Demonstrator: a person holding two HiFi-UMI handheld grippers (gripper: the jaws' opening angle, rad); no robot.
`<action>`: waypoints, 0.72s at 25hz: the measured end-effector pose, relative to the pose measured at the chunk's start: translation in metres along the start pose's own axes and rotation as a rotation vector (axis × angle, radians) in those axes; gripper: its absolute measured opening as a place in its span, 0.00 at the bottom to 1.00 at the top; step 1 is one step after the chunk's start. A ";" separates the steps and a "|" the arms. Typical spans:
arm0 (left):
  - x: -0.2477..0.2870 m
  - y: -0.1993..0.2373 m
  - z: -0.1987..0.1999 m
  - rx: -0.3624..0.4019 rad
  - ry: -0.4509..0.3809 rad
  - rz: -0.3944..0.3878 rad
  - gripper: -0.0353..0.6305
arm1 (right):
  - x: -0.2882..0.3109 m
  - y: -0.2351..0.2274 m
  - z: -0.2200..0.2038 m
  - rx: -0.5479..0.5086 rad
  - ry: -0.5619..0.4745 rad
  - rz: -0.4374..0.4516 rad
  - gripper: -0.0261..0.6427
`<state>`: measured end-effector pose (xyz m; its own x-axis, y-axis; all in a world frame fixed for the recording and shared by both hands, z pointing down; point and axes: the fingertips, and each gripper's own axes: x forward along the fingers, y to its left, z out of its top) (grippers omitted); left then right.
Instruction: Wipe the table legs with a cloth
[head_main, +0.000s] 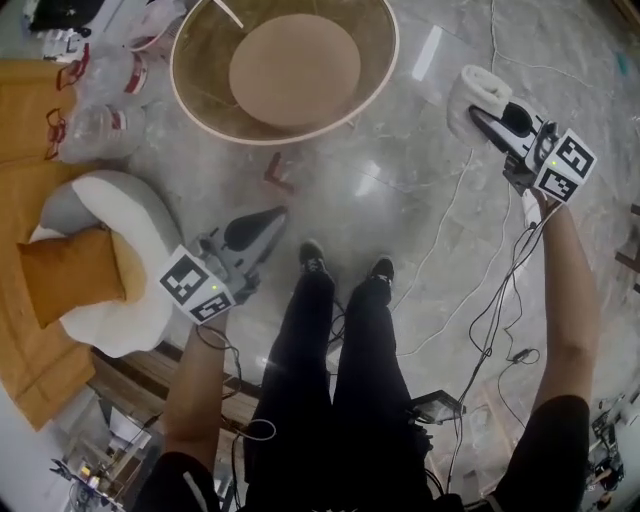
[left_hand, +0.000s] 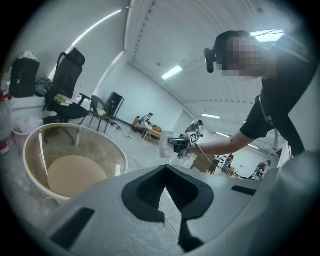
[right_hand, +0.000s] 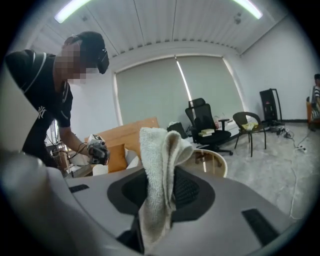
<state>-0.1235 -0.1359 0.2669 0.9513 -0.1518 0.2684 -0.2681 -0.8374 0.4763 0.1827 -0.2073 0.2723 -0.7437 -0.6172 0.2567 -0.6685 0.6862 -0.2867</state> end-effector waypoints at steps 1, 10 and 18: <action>0.004 0.005 -0.013 -0.006 0.005 0.003 0.06 | 0.004 -0.006 -0.020 0.015 0.014 0.002 0.19; 0.035 0.057 -0.103 0.138 -0.036 0.119 0.06 | 0.025 -0.032 -0.127 0.086 -0.101 -0.157 0.19; 0.087 0.078 -0.149 0.265 -0.014 0.111 0.06 | 0.058 -0.024 -0.192 0.006 -0.130 -0.110 0.19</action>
<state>-0.0842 -0.1365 0.4527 0.9206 -0.2560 0.2947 -0.3234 -0.9230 0.2085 0.1554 -0.1855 0.4711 -0.6593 -0.7334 0.1657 -0.7456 0.6095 -0.2694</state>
